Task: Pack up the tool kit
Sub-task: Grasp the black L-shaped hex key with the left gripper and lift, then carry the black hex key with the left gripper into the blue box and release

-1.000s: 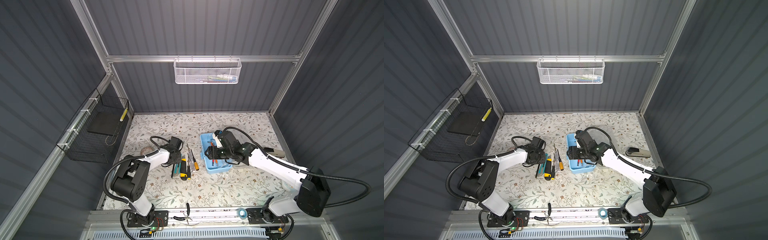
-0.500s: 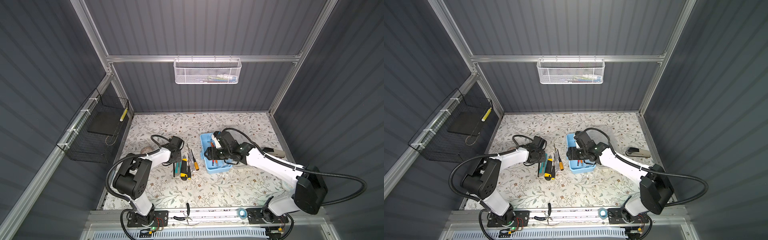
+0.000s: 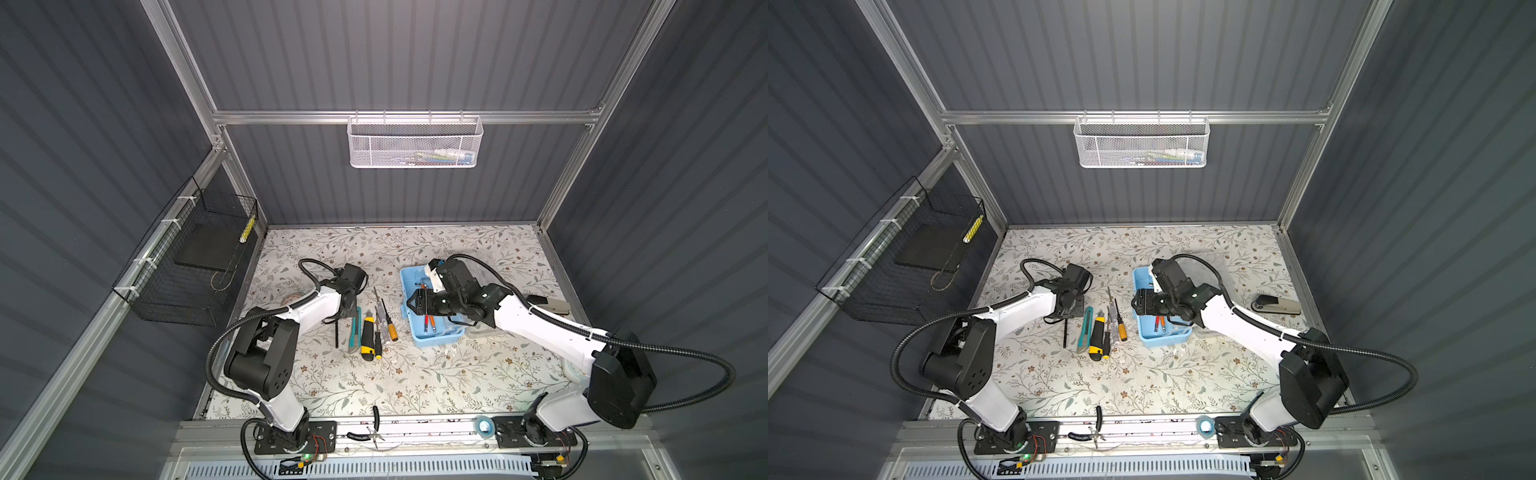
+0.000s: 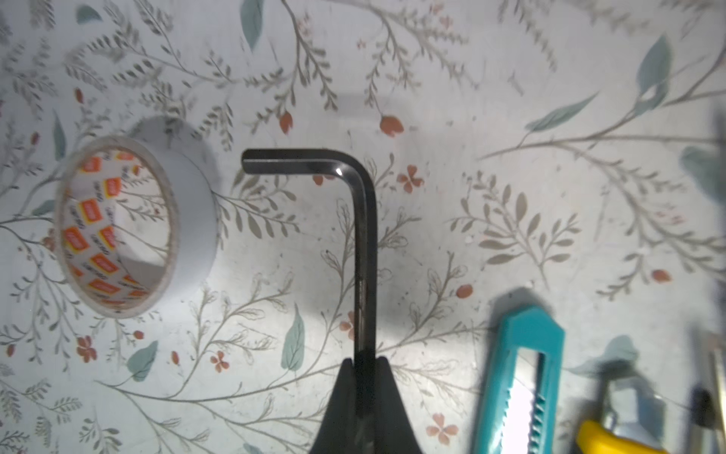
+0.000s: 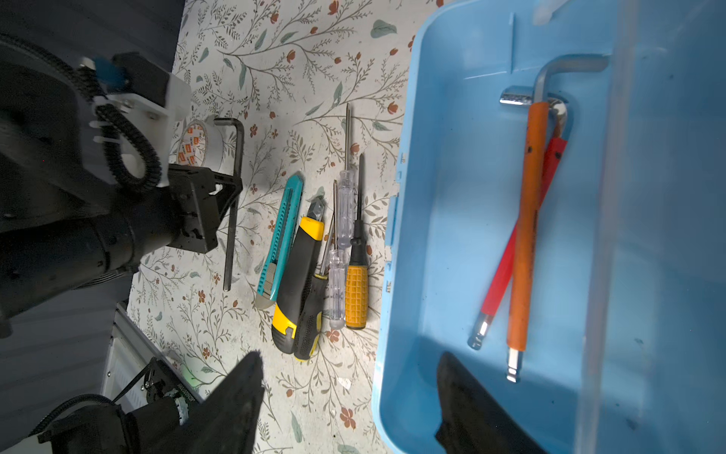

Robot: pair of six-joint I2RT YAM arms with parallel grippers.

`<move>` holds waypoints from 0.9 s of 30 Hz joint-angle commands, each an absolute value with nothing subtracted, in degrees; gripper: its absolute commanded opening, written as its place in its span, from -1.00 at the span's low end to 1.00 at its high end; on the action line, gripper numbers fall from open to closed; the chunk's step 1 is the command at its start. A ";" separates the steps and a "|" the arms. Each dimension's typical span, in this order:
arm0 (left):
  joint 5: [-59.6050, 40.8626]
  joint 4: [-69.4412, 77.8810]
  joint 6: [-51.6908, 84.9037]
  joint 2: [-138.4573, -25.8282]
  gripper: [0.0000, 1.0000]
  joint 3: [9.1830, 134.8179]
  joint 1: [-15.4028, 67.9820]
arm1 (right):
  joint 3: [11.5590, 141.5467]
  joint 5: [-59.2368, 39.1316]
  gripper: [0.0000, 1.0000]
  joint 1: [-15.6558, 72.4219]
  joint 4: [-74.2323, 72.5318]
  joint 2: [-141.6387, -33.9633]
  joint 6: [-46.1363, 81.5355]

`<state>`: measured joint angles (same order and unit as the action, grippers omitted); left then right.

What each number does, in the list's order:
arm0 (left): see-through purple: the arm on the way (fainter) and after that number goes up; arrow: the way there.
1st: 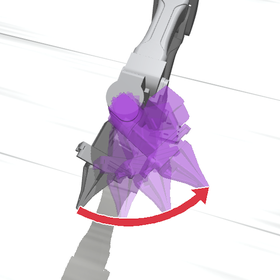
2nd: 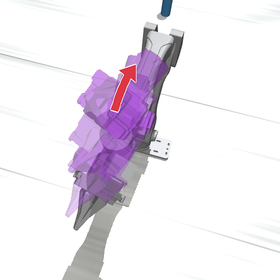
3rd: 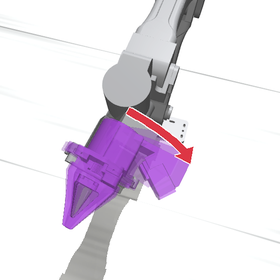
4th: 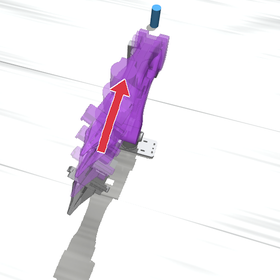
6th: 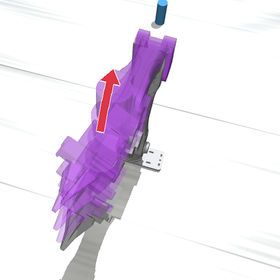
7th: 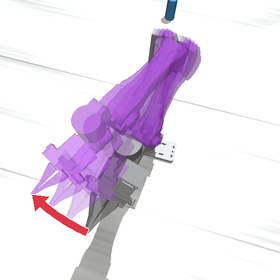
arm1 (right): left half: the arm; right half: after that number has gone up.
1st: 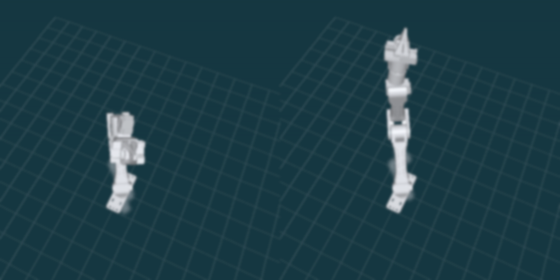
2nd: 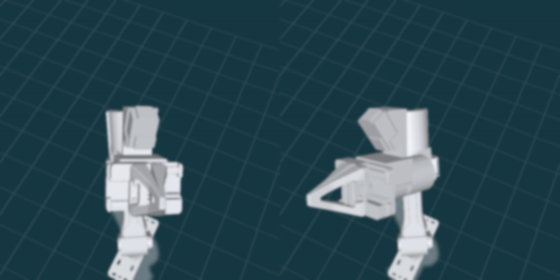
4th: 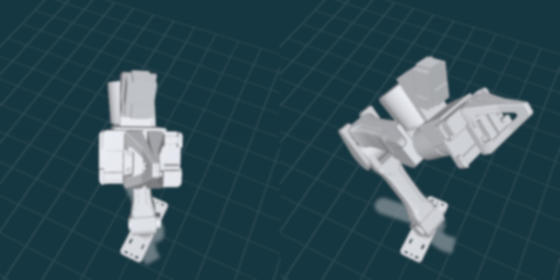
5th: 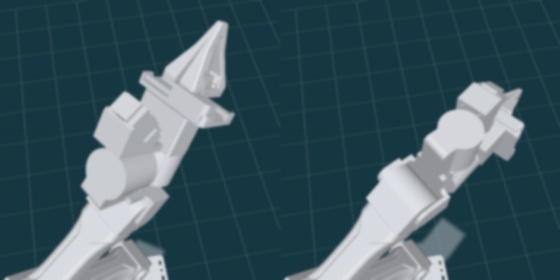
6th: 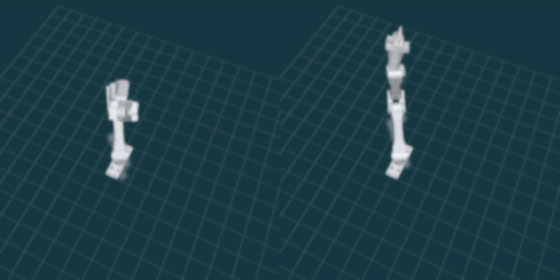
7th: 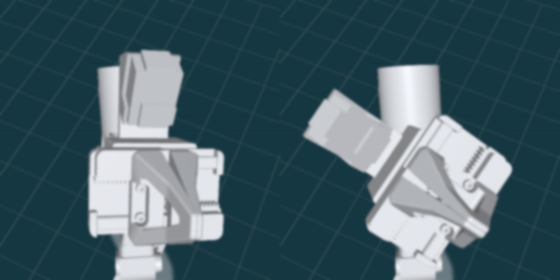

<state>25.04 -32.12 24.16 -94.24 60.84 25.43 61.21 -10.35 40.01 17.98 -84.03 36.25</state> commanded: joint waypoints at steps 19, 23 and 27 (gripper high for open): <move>-3.61 -4.51 48.73 -96.08 -1.00 71.47 39.16 | 54.89 -12.05 0.41 31.26 15.98 -72.64 38.32; -3.83 -1.38 51.60 -100.36 -1.00 71.58 40.66 | 53.49 -11.82 0.41 30.30 16.08 -70.74 38.32; -3.99 -1.44 52.12 -103.43 -1.00 72.49 41.17 | 52.12 -11.78 0.41 29.44 16.19 -69.39 38.56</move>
<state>-2.96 -4.03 49.95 -102.50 70.39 40.86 53.19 -11.49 30.00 15.88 -70.52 38.48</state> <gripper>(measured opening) 0.094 0.708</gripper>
